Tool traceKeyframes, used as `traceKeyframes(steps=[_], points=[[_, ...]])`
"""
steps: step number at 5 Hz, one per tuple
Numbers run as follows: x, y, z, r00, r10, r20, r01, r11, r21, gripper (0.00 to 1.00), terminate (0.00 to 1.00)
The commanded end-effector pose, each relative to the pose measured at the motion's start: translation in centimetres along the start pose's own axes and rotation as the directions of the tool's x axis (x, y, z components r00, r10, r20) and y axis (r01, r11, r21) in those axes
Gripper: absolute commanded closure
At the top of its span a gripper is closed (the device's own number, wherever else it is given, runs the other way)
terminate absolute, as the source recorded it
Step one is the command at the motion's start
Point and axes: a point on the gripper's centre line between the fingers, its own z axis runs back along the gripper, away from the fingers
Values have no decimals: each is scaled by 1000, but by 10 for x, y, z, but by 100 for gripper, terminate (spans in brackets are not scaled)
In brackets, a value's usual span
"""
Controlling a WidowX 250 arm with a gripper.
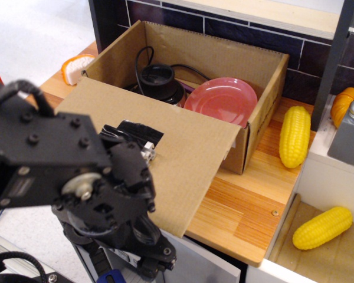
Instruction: Close brown1fbox flap
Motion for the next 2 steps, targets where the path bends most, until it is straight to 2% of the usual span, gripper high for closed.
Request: traceKeyframes(steps=[1,2], points=[[18,4,-2,986,6,168,-2,1000,-20,0,0],[26,5,7,969,-39,243,43,999,-10,0,0]])
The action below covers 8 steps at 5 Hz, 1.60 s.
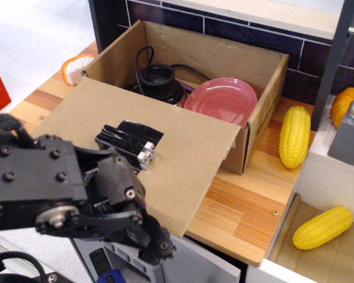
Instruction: Close brown1fbox flap
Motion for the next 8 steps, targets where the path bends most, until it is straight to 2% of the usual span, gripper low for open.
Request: traceKeyframes(steps=[1,3,4,5,6,7,8], points=[[17,7,17,991,-65,116,63,998,22,0,0],[47,8,56,988,-98,120,83,990,117,0,0],[77,5,72,993,-100,67,91,988,121,0,0],[107,0,72,988,-137,67,126,982,142,0,0],[140,-8,70,983,-180,33,173,974,148,0,0],[176,-10,64,979,-203,10,198,964,178,0,0],[205,-14,55,976,-217,-31,219,960,177,0,0]])
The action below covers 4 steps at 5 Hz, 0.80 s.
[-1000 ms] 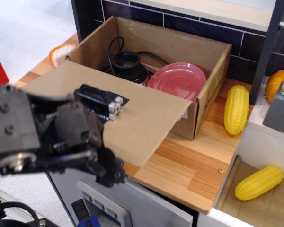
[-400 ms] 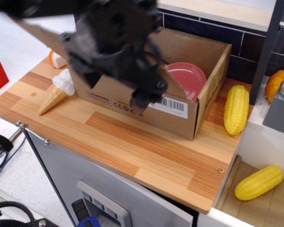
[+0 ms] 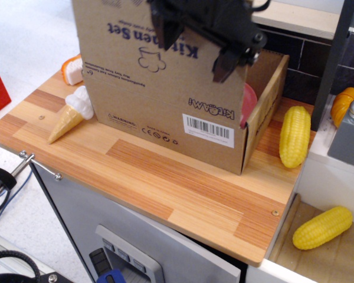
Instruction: Close brown1fbox flap
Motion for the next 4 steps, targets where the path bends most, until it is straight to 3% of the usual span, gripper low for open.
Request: traceKeyframes(steps=[1,2,4], points=[[53,1,-10,1000,-22,-4,22,1000,-21,0,0],[49,2,-24,999,-27,-26,25,998,-64,0,0],[41,-1,-48,1000,-26,-11,25,995,-98,0,0]])
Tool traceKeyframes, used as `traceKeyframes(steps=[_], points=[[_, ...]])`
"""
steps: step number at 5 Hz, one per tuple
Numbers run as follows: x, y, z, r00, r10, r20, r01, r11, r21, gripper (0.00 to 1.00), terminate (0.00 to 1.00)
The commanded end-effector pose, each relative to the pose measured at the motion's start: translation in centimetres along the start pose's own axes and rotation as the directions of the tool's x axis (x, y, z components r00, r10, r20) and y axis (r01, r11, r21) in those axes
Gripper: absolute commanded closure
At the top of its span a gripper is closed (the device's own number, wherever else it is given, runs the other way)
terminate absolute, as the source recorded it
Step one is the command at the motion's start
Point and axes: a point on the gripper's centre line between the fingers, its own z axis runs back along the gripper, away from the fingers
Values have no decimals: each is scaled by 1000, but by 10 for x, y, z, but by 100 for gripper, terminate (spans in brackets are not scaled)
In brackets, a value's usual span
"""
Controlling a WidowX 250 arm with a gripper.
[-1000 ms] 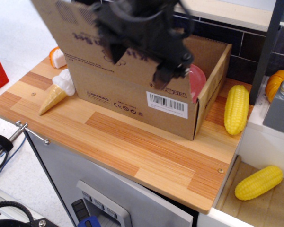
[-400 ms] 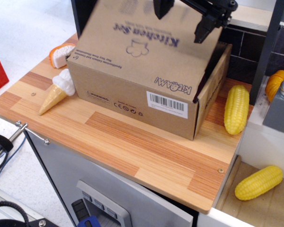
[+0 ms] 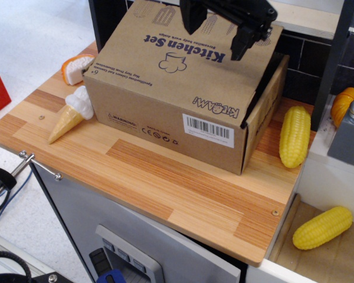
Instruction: Close brown1fbox flap
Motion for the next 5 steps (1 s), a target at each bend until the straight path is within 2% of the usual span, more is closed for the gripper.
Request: traceKeyframes(steps=[1,2,4,5], points=[[4,-5,-24,1000,19,14,-18,999,-34,0,0],[9,-7,-35,1000,4,-8,-4,997,-72,0,0],[14,-3,-13,999,8,-32,-8,1000,-20,0,0],[11,-3,9,998,11,-59,-11,1000,6,0,100]])
